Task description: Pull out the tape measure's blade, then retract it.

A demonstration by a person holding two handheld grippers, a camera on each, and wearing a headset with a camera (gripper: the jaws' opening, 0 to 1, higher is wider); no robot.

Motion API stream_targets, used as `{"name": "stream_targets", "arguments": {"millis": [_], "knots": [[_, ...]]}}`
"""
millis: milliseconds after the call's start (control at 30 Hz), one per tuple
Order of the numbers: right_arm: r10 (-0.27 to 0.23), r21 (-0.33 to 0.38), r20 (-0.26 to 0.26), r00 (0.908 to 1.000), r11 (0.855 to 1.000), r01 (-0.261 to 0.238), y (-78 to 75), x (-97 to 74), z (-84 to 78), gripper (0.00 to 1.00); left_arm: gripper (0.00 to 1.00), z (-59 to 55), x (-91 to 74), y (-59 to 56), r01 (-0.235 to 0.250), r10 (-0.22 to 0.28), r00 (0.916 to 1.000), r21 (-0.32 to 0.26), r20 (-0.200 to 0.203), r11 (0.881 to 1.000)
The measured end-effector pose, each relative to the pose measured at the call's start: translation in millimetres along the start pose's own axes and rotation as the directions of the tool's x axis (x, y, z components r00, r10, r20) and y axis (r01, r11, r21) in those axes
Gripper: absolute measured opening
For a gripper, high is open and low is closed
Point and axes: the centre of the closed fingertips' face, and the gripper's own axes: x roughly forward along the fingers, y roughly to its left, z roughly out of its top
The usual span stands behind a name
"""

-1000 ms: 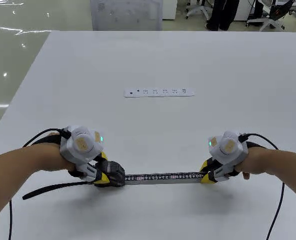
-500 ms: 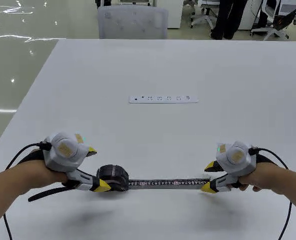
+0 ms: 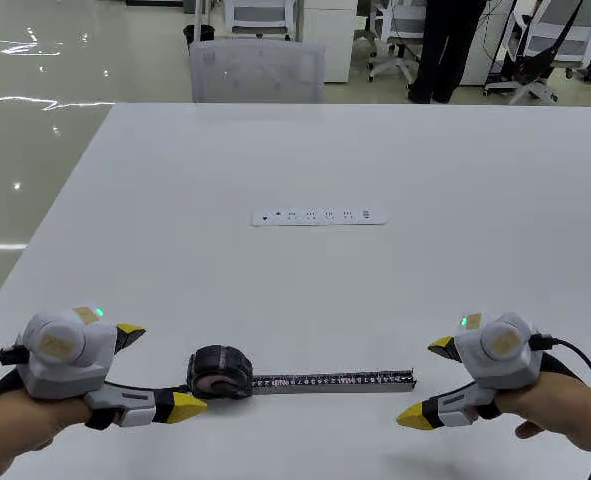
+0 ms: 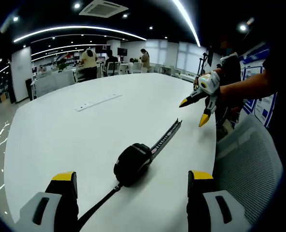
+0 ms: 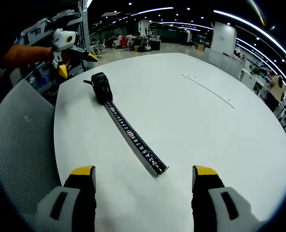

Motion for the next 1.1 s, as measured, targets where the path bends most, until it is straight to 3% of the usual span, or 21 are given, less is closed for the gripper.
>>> {"name": "stream_targets", "arguments": {"millis": [67, 133, 200, 267, 300, 333, 400, 533, 600, 667, 800, 967, 1100], "knots": [[-0.035, 0.019, 0.078, 0.9964, 0.999, 0.033, -0.8, -10.9, 10.2, 0.86, 0.94, -1.8, -5.7, -1.2, -0.015, 0.015, 0.9996, -0.007, 0.026, 1.0], [-0.098, -0.006, 0.076, 0.9923, 0.995, 0.099, -6.3, -22.1, 5.2, 0.86, 1.0, -3.4, -10.8, -0.9, -0.035, 0.036, 0.9984, -0.032, 0.043, 0.999], [-0.09, 0.03, 0.082, 0.9926, 0.996, 0.087, -1.2, -27.8, 1.1, 0.94, 1.0, -2.0, -16.4, 1.1, -0.059, 0.062, 0.9963, -0.059, 0.06, 0.997], [-0.13, 0.055, 0.104, 0.9861, 0.991, 0.125, -3.4, -37.7, -1.6, 0.97, 1.0, 0.3, -22.8, 0.6, -0.073, 0.079, 0.9938, -0.073, 0.079, 0.995], [-0.114, 0.112, 0.139, 0.9838, 0.989, 0.099, 1.3, -40.9, -1.3, 0.98, 1.0, -0.8, -26.0, -1.5, -0.076, 0.08, 0.9937, -0.065, 0.078, 0.995], [-0.103, 0.12, 0.155, 0.9825, 0.989, 0.085, 4.4, -43.1, -1.8, 0.98, 1.0, -1.6, -28.0, -1.2, -0.084, 0.088, 0.9932, -0.059, 0.076, 0.995], [-0.106, 0.088, 0.141, 0.9842, 0.992, 0.094, 8.7, -47.8, -10.5, 1.0, 1.0, -2.5, -34.0, -1.0, -0.092, 0.097, 0.9915, -0.064, 0.086, 0.994], [-0.116, 0.134, 0.167, 0.9791, 0.987, 0.094, 17.1, -58.2, -14.0, 1.0, 1.0, -4.9, -43.5, -3.1, -0.114, 0.121, 0.9865, -0.07, 0.11, 0.991], [-0.112, 0.147, 0.15, 0.9823, 0.985, 0.089, 24.1, -62.8, -19.8, 1.0, 1.0, -9.2, -46.1, -6.4, -0.11, 0.119, 0.9859, -0.075, 0.118, 0.991], [-0.121, 0.133, 0.163, 0.9792, 0.986, 0.1, 31.1, -68.4, -21.3, 1.0, 1.0, -17.2, -47.5, -9.8, -0.106, 0.115, 0.9881, -0.088, 0.103, 0.99], [-0.16, 0.133, 0.168, 0.9727, 0.981, 0.139, 30.5, -77.6, -26.3, 1.0, 1.0, -19.6, -55.0, -11.2, -0.116, 0.124, 0.9876, -0.087, 0.096, 0.989], [-0.169, 0.136, 0.174, 0.9702, 0.98, 0.146, 25.1, -80.4, -27.5, 1.0, 1.0, -10.8, -58.7, -2.5, -0.137, 0.148, 0.9819, -0.097, 0.118, 0.986], [-0.162, 0.147, 0.2, 0.9663, 0.98, 0.134, 24.1, -81.2, -22.3, 1.0, 1.0, -11.7, -54.0, -4.5, -0.134, 0.144, 0.9831, -0.091, 0.113, 0.987]]}}
